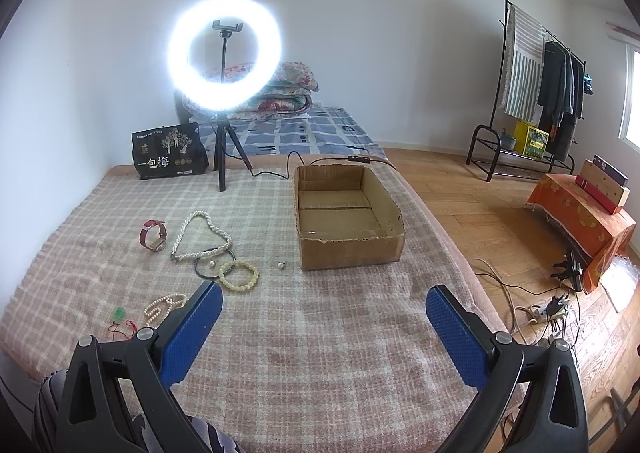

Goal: Organize jewelry

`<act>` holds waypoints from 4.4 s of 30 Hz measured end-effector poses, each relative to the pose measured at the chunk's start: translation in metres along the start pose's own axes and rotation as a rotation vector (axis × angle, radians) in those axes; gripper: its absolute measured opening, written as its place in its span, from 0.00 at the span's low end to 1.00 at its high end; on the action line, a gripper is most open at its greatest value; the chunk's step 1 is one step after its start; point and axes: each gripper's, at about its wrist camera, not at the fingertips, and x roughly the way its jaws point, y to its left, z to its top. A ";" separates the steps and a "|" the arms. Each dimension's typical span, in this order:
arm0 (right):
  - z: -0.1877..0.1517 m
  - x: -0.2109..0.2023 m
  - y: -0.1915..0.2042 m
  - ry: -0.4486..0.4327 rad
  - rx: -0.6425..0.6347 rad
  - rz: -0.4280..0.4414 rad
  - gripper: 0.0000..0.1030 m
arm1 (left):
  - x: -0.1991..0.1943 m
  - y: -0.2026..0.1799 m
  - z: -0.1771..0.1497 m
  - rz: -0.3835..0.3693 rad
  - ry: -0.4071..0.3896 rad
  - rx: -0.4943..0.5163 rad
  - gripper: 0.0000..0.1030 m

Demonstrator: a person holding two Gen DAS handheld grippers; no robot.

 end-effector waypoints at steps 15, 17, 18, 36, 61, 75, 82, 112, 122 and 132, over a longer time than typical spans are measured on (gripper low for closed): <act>0.002 0.000 0.002 -0.005 -0.004 0.006 1.00 | -0.003 -0.002 0.001 -0.002 -0.002 -0.006 1.00; 0.002 0.000 0.002 -0.006 -0.007 0.009 1.00 | -0.002 -0.001 0.000 -0.001 -0.004 -0.004 1.00; 0.002 0.000 0.003 -0.007 -0.008 0.009 1.00 | -0.002 -0.002 0.000 -0.001 -0.004 -0.003 1.00; 0.002 0.000 0.003 -0.009 -0.010 0.009 1.00 | -0.003 0.000 0.000 -0.006 -0.004 -0.010 1.00; 0.055 0.016 -0.010 -0.169 -0.169 -0.047 1.00 | 0.055 0.015 0.066 0.058 -0.072 -0.029 1.00; 0.094 0.037 0.008 -0.162 -0.286 0.006 0.99 | 0.083 0.058 0.099 -0.032 -0.069 -0.035 0.96; 0.107 0.044 0.021 -0.145 -0.288 0.091 0.93 | 0.094 0.038 0.100 -0.084 -0.054 -0.024 0.93; -0.013 0.209 0.090 0.331 -0.390 0.519 0.38 | 0.229 -0.048 0.016 -0.271 0.337 0.060 0.53; -0.019 0.234 0.097 0.378 -0.411 0.551 0.38 | 0.269 -0.077 -0.007 -0.324 0.468 0.072 0.46; -0.022 0.242 0.094 0.396 -0.426 0.547 0.36 | 0.292 -0.106 -0.020 -0.387 0.525 0.228 0.38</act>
